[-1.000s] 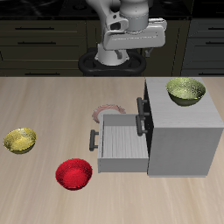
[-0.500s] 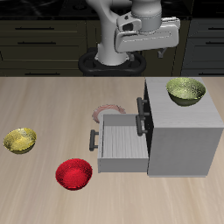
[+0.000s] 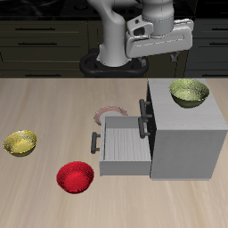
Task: Place the green bowl in the bottom drawer of the white cabinet
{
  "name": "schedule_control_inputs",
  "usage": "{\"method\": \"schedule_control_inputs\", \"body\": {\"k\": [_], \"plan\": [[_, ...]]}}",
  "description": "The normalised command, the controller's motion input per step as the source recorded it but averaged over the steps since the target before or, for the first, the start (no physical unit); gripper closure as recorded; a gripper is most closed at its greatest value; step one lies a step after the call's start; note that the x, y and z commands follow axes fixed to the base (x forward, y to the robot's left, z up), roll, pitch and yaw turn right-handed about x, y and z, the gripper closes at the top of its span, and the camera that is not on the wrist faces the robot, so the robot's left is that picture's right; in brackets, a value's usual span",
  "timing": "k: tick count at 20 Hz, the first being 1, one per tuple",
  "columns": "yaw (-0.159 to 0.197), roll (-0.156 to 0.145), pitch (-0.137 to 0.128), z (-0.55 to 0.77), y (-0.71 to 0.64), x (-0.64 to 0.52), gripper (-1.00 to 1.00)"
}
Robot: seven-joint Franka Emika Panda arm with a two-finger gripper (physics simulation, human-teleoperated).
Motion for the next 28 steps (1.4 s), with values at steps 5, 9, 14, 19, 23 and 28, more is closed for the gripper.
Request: {"method": "schedule_control_inputs", "body": {"k": [5, 9, 14, 19, 23, 28], "plan": [[-0.012, 0.007, 0.004, 0.08, 0.2, 0.21, -1.0], [-0.015, -0.006, 0.002, 0.1, 0.09, 0.18, -1.0], [-0.005, -0.012, -0.003, 0.08, 0.08, 0.14, -1.0], [-0.012, -0.021, -0.002, 0.12, 0.07, 0.17, -1.0], [-0.022, -0.017, -0.01, 0.19, 0.02, 0.1, -1.0], [-0.01, -0.013, -0.019, 0.19, 0.02, 0.09, -1.0]]}}
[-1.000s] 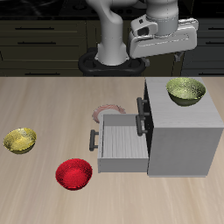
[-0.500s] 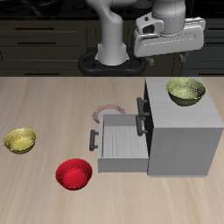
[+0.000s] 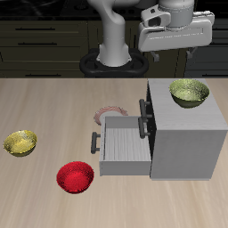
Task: Place the green bowl in the bottom drawer of the white cabinet
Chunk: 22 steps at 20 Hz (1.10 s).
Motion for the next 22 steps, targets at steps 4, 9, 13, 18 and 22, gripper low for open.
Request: {"method": "schedule_control_inputs", "body": {"k": [4, 9, 13, 18, 22], "plan": [[-0.026, -0.007, -0.015, 0.12, 0.03, 0.11, -1.0], [0.002, -0.018, -0.003, -0.03, 0.04, 0.19, -1.0], [-0.024, -0.025, 0.008, -0.03, -0.05, 0.27, -1.0], [-0.004, -0.016, -0.002, -0.03, -0.05, 0.19, -1.0], [-0.006, 0.01, 0.002, -0.08, 0.04, 0.18, -1.0]]}}
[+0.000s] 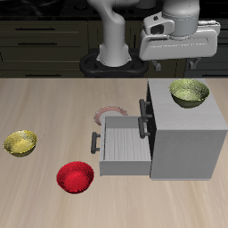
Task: Place the green bowl in the bottom drawer of the white cabinet
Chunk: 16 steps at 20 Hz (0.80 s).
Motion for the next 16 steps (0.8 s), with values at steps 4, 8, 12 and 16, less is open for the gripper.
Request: {"method": "schedule_control_inputs", "body": {"k": [4, 8, 12, 16], "plan": [[-0.006, 0.008, 0.015, -0.16, 0.08, 0.11, -1.0], [0.006, 0.019, 0.007, -0.16, 0.1, 0.04, -1.0], [0.0, 0.018, 0.047, -0.32, 0.05, 0.0, -1.0], [-0.003, 0.002, 0.027, -0.23, -0.04, -0.03, -1.0]]}}
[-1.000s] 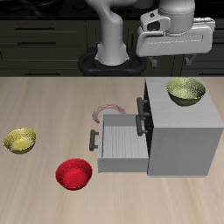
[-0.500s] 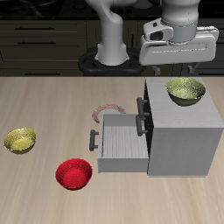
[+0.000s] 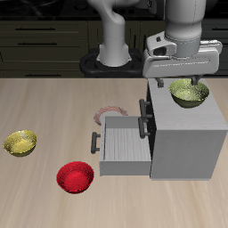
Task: Place the green bowl in the bottom drawer of the white cabinet
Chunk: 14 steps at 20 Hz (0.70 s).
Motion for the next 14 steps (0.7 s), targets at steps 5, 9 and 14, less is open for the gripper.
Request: {"method": "schedule_control_inputs", "body": {"k": [5, 9, 14], "plan": [[0.01, -0.017, 0.046, -0.28, -0.16, -0.05, -1.0], [-0.037, 0.021, 0.053, -0.24, -0.08, -0.06, -1.0], [-0.013, 0.047, -0.001, -0.13, -0.02, -0.08, 1.0]]}}
